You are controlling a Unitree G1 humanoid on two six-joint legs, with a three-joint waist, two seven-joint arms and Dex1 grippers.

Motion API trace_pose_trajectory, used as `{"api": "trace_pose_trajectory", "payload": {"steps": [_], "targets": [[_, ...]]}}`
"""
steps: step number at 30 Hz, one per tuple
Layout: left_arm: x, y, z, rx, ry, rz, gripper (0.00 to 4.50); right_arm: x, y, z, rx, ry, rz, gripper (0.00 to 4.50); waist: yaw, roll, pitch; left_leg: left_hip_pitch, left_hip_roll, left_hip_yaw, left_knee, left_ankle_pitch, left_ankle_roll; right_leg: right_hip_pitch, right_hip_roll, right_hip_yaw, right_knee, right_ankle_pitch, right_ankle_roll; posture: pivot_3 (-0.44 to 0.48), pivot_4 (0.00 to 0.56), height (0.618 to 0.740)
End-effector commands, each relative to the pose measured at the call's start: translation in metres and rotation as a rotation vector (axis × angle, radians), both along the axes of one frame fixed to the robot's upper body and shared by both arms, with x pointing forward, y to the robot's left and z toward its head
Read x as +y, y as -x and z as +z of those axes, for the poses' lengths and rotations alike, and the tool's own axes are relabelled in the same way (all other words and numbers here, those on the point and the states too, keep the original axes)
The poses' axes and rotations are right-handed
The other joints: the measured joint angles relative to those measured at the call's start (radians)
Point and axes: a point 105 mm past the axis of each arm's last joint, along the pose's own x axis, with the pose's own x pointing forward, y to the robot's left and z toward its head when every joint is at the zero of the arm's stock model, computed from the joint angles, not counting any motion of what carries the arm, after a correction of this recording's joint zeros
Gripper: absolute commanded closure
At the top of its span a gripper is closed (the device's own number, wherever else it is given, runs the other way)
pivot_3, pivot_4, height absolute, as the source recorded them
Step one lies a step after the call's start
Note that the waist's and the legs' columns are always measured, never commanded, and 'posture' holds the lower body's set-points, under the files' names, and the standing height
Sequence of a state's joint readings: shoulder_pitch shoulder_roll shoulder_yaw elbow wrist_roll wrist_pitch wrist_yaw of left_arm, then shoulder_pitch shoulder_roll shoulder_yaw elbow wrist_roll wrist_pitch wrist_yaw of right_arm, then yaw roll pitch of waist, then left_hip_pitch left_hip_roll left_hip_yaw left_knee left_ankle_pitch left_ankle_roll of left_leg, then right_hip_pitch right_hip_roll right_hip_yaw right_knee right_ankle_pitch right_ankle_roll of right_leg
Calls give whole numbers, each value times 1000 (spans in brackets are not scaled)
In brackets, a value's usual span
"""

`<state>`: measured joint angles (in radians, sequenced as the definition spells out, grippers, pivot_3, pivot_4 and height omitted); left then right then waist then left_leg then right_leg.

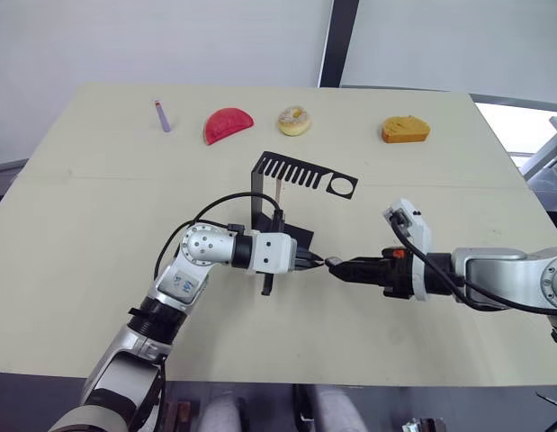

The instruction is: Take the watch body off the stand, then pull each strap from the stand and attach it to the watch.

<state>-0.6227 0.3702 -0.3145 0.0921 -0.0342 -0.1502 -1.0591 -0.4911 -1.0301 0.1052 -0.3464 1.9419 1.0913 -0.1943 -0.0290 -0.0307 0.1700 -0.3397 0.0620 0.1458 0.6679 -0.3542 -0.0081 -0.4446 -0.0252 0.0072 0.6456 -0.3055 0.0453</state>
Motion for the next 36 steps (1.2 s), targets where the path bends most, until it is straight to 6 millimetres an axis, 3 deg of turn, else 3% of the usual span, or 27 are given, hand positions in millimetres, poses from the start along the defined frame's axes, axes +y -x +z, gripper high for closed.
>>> {"api": "trace_pose_trajectory", "payload": {"steps": [1,36], "targets": [[-14,6,15,-47,47,-47,4500,17,11,10,-32,-43,84,2991,0,0,0,0,0,0,0,0,0,0,0,0,0,0,0,0,150,737],[-15,4,14,-47,49,-44,4500,22,12,10,-35,-59,95,2991,0,0,0,0,0,0,0,0,0,0,0,0,0,0,0,0,150,737]]}}
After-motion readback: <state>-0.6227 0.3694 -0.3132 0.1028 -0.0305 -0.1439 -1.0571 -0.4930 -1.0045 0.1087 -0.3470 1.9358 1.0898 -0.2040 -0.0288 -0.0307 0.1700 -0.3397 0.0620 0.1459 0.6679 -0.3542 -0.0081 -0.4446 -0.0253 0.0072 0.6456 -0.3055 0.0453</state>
